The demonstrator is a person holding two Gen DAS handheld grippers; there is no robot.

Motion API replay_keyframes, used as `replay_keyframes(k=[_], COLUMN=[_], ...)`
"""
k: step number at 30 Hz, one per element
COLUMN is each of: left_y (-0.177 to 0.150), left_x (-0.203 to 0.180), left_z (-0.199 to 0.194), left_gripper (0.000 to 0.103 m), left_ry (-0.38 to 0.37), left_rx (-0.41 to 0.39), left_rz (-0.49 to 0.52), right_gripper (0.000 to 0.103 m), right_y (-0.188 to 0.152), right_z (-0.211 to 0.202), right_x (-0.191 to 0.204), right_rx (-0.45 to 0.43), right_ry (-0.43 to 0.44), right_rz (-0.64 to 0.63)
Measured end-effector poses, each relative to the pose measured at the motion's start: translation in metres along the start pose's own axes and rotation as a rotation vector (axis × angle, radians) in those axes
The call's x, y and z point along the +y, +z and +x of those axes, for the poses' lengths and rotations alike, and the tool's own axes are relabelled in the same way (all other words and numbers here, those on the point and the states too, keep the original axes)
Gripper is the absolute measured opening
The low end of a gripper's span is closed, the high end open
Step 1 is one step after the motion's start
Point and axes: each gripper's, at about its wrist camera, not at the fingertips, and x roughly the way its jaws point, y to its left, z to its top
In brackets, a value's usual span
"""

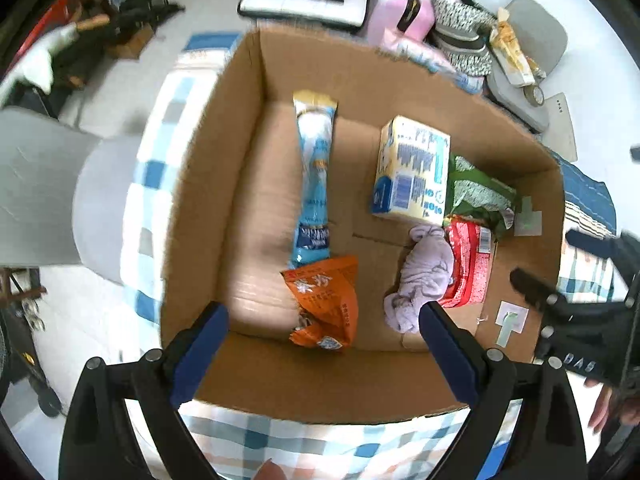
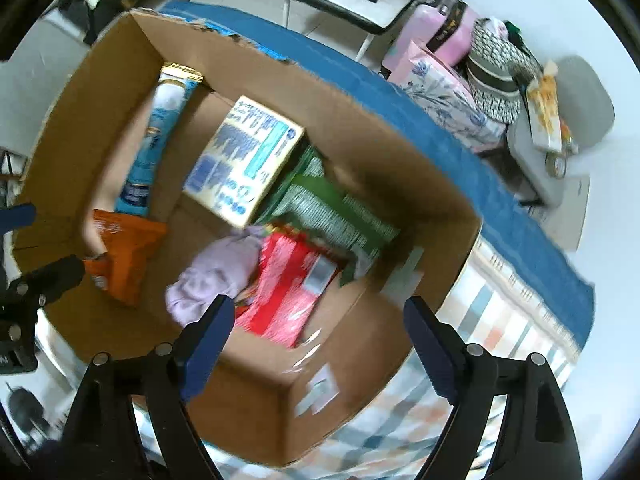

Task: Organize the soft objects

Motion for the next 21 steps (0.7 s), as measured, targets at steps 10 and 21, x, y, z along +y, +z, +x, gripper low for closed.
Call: replay_keyframes(k=[10, 21], left_y=[-0.029, -0.07], left_x=[-0.008, -0.012], left_z=[-0.032, -0.059], left_gripper=[0.097, 0.102], left_ry=[0.09, 0.133], left_rx=[-0.179, -0.279], left_rz=[0.052, 0.071], right_gripper=[0.101, 0.103], right_y=[-0.083, -0.134], right_z=[-0.023, -0.071], right_x=[0.001, 0.014], right_rx=[-0.105, -0.221], right_ry=[0.173, 0.099], right_rz=[0.391, 0.491])
